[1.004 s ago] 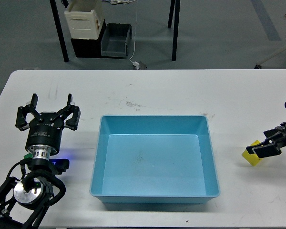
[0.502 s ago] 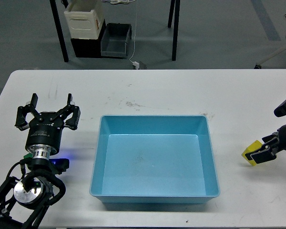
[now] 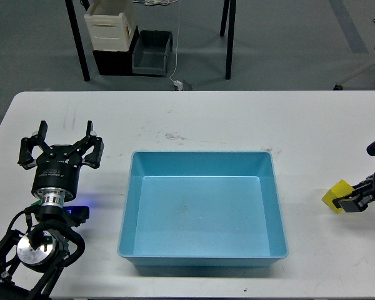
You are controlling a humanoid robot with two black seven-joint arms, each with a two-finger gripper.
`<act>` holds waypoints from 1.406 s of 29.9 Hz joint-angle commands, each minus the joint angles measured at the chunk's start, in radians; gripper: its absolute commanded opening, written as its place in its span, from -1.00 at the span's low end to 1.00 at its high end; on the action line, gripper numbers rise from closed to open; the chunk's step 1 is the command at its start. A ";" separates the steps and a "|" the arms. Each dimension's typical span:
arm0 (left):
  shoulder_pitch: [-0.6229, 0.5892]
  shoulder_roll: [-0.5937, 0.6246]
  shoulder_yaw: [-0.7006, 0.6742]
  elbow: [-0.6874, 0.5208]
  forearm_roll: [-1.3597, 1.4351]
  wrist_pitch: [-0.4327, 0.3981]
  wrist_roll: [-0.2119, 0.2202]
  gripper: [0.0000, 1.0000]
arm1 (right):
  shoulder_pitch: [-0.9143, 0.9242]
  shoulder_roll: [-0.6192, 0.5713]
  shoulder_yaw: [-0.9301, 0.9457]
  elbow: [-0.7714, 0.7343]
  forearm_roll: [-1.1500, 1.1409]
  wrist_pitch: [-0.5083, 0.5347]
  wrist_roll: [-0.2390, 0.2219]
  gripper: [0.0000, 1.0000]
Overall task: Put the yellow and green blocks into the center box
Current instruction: 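Lower the right gripper and close it on the yellow cube, then lift the yellow cube and carry it over the blue box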
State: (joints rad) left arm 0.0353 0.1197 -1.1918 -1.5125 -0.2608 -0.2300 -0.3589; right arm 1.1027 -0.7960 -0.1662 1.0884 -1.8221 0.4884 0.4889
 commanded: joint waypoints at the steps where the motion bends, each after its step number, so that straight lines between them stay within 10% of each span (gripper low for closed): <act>1: 0.000 0.000 0.000 0.000 0.000 0.000 0.000 1.00 | 0.005 0.001 0.011 -0.015 0.000 0.000 0.000 -0.68; 14: -0.003 0.005 -0.011 0.000 -0.001 0.000 0.000 1.00 | 0.270 -0.015 0.142 -0.018 0.012 0.000 0.000 -1.00; 25: -0.003 0.006 -0.022 -0.003 -0.003 -0.003 0.000 1.00 | 0.560 0.012 0.116 0.364 0.010 0.000 0.000 -1.00; 42: -0.005 0.003 -0.075 -0.002 -0.005 -0.003 0.001 1.00 | 0.502 0.412 -0.151 0.280 -0.040 0.000 0.000 -0.97</act>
State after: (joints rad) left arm 0.0321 0.1228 -1.2600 -1.5141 -0.2640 -0.2331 -0.3589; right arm 1.6500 -0.4416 -0.3124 1.4214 -1.8594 0.4886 0.4883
